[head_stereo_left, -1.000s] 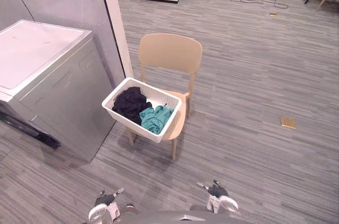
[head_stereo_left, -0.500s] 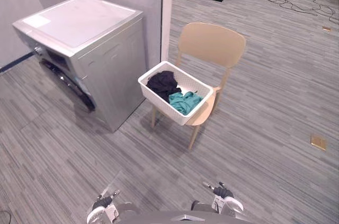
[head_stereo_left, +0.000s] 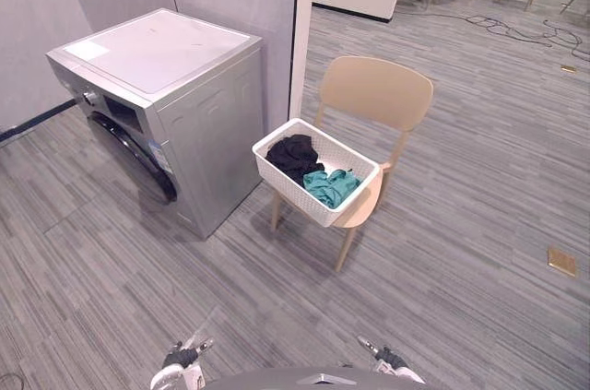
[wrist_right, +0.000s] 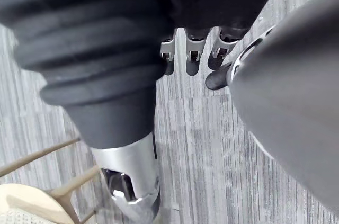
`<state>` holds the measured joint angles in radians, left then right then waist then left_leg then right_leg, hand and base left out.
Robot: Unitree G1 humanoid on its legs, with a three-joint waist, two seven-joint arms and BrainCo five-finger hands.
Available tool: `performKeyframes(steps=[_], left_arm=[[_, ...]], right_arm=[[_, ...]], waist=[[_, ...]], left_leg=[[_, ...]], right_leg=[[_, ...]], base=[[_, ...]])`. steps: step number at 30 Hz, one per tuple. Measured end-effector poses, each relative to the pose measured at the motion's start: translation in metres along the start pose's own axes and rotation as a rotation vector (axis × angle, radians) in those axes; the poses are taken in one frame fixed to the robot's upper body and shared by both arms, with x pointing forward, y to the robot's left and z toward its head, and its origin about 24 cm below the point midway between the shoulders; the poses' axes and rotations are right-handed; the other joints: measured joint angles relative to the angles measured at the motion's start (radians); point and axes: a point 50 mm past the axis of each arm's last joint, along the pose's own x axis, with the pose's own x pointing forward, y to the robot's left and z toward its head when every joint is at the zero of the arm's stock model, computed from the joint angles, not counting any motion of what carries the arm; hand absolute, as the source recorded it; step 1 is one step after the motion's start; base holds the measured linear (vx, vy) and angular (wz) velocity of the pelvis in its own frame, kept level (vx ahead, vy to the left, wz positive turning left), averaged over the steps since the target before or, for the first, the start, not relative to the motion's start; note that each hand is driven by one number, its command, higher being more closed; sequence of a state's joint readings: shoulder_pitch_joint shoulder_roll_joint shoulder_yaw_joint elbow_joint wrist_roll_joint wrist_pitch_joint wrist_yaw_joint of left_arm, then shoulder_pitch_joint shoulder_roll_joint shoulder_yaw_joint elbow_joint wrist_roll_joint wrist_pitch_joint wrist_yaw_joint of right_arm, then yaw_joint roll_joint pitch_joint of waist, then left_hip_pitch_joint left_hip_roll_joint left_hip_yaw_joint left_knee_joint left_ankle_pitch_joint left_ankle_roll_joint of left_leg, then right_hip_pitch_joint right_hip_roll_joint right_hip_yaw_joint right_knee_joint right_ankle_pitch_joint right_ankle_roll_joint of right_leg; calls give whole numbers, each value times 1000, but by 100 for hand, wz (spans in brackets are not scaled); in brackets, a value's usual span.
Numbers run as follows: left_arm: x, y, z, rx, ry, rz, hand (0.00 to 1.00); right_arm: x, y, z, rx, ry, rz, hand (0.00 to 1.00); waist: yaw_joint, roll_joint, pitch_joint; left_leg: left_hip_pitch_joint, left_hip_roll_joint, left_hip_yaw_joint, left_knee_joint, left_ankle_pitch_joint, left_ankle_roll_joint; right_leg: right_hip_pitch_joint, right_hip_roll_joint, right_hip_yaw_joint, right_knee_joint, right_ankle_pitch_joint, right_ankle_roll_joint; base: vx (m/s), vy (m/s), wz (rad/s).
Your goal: Pick up the laundry basket with both hands and put the clothes into the washing machine.
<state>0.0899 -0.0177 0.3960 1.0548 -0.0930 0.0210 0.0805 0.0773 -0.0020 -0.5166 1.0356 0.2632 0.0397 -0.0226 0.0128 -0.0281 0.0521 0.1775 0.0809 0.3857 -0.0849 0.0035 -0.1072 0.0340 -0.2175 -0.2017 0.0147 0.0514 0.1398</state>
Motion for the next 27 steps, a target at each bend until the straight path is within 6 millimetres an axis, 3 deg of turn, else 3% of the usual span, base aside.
performKeyframes(steps=[6, 9, 10, 11, 13, 14, 15, 16, 17, 18, 20, 21, 22, 23, 24, 25, 26, 27], left_arm=[[1, 6, 1, -40, 7, 20, 0], [2, 5, 4, -51, -2, 16, 0], [2, 4, 8, -39, -12, 13, 0], [3, 0, 10, -17, -15, 1, 0], [3, 2, 12, -12, -22, 4, 0], [3, 3, 12, -1, -22, 6, 0], [3, 11, 13, 19, -25, 26, 0], [3, 14, 15, 25, -29, 36, 0], [4, 14, 20, 37, -41, 39, 0], [5, 10, 24, 47, -49, 28, 0], [5, 2, 24, 33, -43, 14, 0], [5, 2, 24, 27, -40, 13, 0], [5, -2, 25, 15, -38, 4, 0], [5, -3, 25, 18, -39, 0, 0], [5, -8, 26, 12, -41, -12, 0], [5, -11, 26, -7, -38, -16, 0], [4, -18, 21, -39, -21, -31, 0], [3, -26, 15, -55, -1, -53, 0]], right_arm=[[0, -14, -6, 102, 32, -53, 0], [0, -15, -5, 149, 29, -60, 0], [0, -19, -3, 165, 18, -72, 0], [-1, -25, -2, 174, 13, -86, 0], [-1, -22, 5, 190, -19, -74, 0], [-1, -18, 11, 187, -50, -61, 0], [-1, -9, 12, 186, -62, -32, 0], [0, -2, 12, 181, -63, -12, 0], [-1, 7, 8, 189, -51, 11, 0], [-1, 12, 10, 196, -66, 24, 0], [-2, 13, 7, 229, -63, 20, 0], [-2, 12, 6, 249, -60, 15, 0], [-2, 11, 4, 272, -51, 10, 0], [-2, 11, 3, 275, -50, 9, 0], [-3, 9, 2, 287, -49, 1, 0], [-3, 7, 2, 289, -49, -2, 0], [-2, 4, 6, 284, -62, -8, 0], [-2, -2, 16, 274, -96, -15, 0]], waist=[[6, -5, 1], [11, -12, 5], [7, -23, 11], [4, -14, 21], [13, -8, 26], [21, -1, 32], [21, -3, 46], [18, -5, 48], [17, -22, 57], [12, -32, 63], [-1, -38, 68], [-1, -37, 69], [-5, -34, 70], [-9, -33, 70], [-29, -20, 71], [-36, -11, 69], [-44, 17, 61], [-43, 67, 45]], left_leg=[[-19, 7, 16, 0, -7, -9], [-65, -30, -63, 6, -18, 20], [-80, -48, -72, 31, -40, 47], [-106, -42, -72, 83, -55, 42], [-113, -40, -99, 157, -94, 55], [-87, -37, -117, 170, -117, 73], [-61, -35, -139, 178, -139, 86], [-47, -32, -141, 178, -147, 89], [-37, -26, -144, 178, -161, 90], [-37, -26, -142, 171, -170, 91], [-19, -50, -141, 153, -196, 96], [-6, -59, -140, 146, -205, 95], [13, -78, -141, 135, -232, 92], [17, -80, -143, 135, -237, 87], [42, -85, -181, 137, -266, 88], [56, -83, -201, 138, -282, 84], [78, -55, -227, 151, -306, 67], [51, -20, -216, 235, -316, 43]], right_leg=[[-15, 9, 4, -23, 15, 5], [-25, -56, -91, 39, -26, 22], [-16, -110, -148, 105, -50, 32], [-27, -142, -178, 208, -60, 23], [-94, -206, -154, 457, -23, -55], [-161, -216, -85, 612, 70, -178], [-248, -185, 19, 780, 42, -156], [-285, -153, 52, 851, -18, -120], [-354, -90, 57, 926, -106, -90], [-400, -46, 9, 900, -154, -73], [-425, -17, -166, 739, -180, -75], [-424, -2, -201, 683, -180, -74], [-423, 50, -224, 552, -176, -80], [-421, 58, -223, 532, -172, -92], [-405, 95, -188, 457, -152, -153], [-388, 104, -177, 432, -146, -166], [-360, 126, -188, 433, -147, -208], [-330, 136, -221, 425, -175, -212]], base=[[0, -23, -10], [50, 59, 98], [92, 90, 162], [52, 114, 187], [24, 138, 111], [93, 208, 40], [116, 199, 24], [176, 174, 12], [208, 130, 15], [220, 130, 22], [270, 114, 8], [417, 102, -6], [308, 54, 0], [459, 2, 45], [438, -34, 68], [572, -61, 92], [698, -70, 73], [838, -93, 75]])
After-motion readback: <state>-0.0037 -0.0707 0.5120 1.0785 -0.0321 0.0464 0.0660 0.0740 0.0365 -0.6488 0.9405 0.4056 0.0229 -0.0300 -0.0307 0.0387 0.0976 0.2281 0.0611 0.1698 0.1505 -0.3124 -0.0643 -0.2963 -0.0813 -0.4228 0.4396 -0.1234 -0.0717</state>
